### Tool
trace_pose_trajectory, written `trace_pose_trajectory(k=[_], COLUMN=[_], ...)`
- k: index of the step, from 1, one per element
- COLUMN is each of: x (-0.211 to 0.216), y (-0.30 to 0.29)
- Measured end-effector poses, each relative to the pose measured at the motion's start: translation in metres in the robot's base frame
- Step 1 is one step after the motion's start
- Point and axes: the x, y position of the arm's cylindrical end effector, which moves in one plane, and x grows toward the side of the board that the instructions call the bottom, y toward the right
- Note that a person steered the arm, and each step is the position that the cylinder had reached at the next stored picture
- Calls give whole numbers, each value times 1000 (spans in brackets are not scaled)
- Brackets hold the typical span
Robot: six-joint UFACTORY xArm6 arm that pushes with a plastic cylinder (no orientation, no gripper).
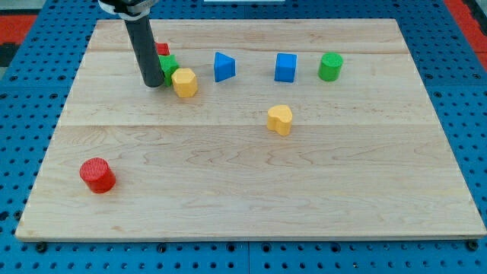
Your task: Move the red star to the left of the green star
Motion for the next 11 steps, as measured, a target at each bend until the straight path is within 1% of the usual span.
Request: trace_pose_trajectory(k=[1,2,3,4,5,6,8,9,10,11], x=[-2,-2,-35,-103,-100,-86,-82,-99,-102,-89], y=[0,-52,-99,-47,55,62,-21,-30,46,29])
